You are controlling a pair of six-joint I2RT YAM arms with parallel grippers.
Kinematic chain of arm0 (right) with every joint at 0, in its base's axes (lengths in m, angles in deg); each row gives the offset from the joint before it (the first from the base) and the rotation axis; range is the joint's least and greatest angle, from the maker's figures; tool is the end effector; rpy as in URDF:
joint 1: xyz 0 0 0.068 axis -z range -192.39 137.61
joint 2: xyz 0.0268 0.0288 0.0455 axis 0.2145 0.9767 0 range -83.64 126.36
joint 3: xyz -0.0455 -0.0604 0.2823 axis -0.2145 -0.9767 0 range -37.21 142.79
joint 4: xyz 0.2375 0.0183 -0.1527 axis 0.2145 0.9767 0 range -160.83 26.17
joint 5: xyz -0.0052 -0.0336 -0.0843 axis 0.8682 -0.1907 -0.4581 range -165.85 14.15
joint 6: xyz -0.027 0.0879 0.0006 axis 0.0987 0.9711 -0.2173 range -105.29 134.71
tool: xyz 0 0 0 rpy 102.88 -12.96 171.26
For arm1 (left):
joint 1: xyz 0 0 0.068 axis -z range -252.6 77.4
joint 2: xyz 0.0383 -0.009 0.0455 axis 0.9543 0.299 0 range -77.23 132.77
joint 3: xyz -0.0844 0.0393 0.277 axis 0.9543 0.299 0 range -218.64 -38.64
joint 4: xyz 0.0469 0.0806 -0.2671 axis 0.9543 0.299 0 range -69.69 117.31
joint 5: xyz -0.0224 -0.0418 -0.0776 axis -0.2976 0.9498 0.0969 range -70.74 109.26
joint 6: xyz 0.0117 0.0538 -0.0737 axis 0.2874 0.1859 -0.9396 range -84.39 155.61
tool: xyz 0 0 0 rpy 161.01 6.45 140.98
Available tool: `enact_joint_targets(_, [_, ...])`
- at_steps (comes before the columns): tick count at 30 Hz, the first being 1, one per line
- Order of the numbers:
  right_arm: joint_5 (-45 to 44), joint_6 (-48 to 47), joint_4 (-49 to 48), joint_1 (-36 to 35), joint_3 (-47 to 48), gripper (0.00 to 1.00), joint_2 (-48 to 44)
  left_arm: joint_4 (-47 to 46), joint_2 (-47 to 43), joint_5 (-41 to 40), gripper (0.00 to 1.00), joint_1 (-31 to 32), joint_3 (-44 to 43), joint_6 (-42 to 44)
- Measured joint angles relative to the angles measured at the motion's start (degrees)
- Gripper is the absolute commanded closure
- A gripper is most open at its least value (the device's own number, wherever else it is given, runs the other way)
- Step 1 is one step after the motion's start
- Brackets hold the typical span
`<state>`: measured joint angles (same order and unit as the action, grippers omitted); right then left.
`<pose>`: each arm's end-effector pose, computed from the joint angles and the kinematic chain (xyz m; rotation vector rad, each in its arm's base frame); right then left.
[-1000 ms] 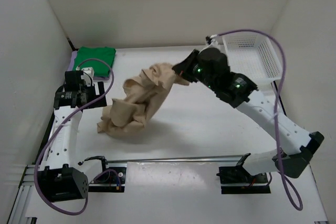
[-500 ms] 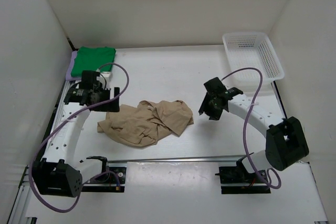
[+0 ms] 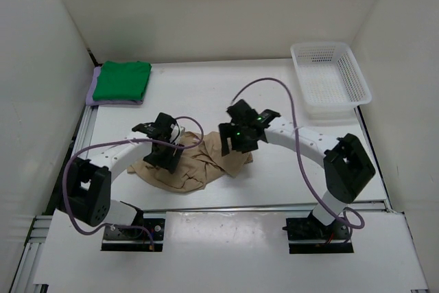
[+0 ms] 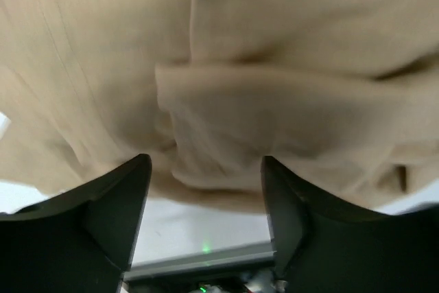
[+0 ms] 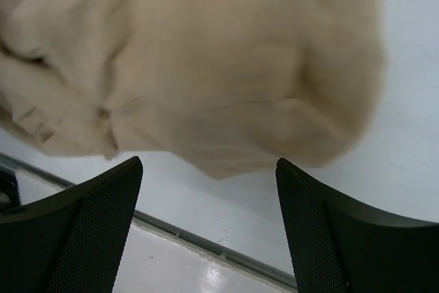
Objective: Fold and stack the t-shirts
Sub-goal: Flatten out the tshirt
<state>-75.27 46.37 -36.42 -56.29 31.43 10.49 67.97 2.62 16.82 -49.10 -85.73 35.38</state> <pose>0.2779 0.2686 0.2003 -0.2911 2.6805 0.4551 0.2342 -0.0979 0.1442 0.5938 2.9093 0.0107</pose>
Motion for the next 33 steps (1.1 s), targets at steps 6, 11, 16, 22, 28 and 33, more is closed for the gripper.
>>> enact_joint_targets(6, [-6.0,-5.5,1.1,-9.8,6.0,0.18,5.3,-4.9,2.5,0.6,0.9,-0.2,-0.3,0.1])
enact_joint_targets(11, [-10.5,-6.9,2.9,-10.9,6.3,0.18,8.8,-5.8,3.0,2.1,0.9,-1.2,-0.5,0.2])
enact_joint_targets(16, [-13.9,-7.8,3.6,-11.8,5.8,0.25,10.0,-5.9,2.4,3.3,0.9,-2.4,-0.5,0.2])
enact_joint_targets(22, [-18.3,-6.6,4.9,-12.4,5.4,0.97,12.6,-6.1,0.7,4.2,0.9,-3.6,-0.5,0.2])
enact_joint_targets(28, [-19.3,-5.9,6.3,-12.4,5.2,1.0,8.4,-6.1,-4.7,3.6,0.9,-10.1,-0.8,0.2])
enact_joint_targets(33, [-13.4,-9.2,7.4,-13.1,7.9,1.0,-3.4,-5.4,-14.2,-0.1,0.9,-14.4,-5.3,0.2])
